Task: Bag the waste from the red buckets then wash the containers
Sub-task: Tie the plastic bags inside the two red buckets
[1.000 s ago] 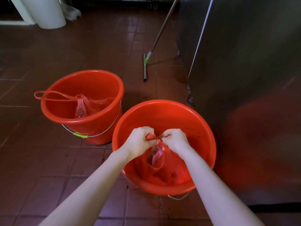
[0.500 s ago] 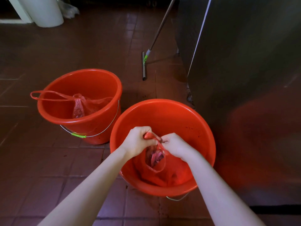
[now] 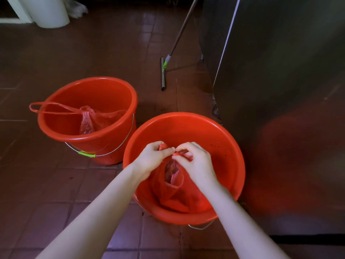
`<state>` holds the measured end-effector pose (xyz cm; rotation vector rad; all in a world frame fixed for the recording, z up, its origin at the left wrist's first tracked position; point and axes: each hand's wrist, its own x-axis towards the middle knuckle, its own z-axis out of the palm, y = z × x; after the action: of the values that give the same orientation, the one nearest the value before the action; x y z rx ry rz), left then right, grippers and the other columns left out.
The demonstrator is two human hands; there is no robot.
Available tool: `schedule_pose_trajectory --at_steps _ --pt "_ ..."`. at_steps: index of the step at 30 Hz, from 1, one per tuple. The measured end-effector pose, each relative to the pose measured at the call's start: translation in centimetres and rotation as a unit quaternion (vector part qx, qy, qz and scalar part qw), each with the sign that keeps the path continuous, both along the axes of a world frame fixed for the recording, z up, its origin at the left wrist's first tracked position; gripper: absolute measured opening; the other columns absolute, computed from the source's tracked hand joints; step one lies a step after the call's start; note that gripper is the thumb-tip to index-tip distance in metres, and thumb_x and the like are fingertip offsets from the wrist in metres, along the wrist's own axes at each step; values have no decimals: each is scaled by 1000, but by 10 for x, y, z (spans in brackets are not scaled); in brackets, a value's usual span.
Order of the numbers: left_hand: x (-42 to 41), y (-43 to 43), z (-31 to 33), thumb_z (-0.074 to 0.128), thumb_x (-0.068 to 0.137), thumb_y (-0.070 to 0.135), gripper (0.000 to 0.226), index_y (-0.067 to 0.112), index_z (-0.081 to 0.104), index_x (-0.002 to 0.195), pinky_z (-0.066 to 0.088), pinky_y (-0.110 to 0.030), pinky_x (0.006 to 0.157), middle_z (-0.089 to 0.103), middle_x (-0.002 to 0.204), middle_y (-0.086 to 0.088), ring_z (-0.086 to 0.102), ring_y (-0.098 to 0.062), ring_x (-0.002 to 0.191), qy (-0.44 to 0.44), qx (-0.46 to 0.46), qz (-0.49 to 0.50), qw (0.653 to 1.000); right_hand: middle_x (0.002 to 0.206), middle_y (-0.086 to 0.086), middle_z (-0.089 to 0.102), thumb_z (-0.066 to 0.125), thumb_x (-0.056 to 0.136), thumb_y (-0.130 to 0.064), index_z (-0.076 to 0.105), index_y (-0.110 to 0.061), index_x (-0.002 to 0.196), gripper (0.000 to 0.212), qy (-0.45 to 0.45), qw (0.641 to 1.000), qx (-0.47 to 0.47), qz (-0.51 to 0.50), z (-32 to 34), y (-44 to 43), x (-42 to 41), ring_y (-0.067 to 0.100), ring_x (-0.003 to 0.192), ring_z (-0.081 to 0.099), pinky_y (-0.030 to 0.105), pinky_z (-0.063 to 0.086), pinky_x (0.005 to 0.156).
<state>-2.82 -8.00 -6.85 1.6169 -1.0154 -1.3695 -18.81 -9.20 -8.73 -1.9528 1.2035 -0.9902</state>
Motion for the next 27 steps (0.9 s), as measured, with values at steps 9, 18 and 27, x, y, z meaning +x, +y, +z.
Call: schedule_pose_trajectory --at_steps 9,18,27 --pt "22 -7 0 72 86 31 29 20 55 65 47 -23 61 63 68 3 61 -13 64 -129 -18 43 991 97 3 69 60 83 -1 67 -6 73 13 -193 938 266 114 26 2 -19 14 100 65 30 45 95" --pt "9 -14 18 71 86 12 33 19 48 65 46 -20 60 53 67 -1 52 -10 63 139 -31 73 987 56 4 41 63 89 -18 43 -20 53 42 -212 924 304 94 41 -12 -38 20 61 45 27 34 55" --pt "38 12 1 68 90 24 39 16 42 62 36 -30 58 43 59 4 39 -10 56 -248 -200 -147 936 55 -3 43 61 85 -46 40 -22 64 38 269 952 26 141 21 -18 -25 18 55 48 40 43 52"
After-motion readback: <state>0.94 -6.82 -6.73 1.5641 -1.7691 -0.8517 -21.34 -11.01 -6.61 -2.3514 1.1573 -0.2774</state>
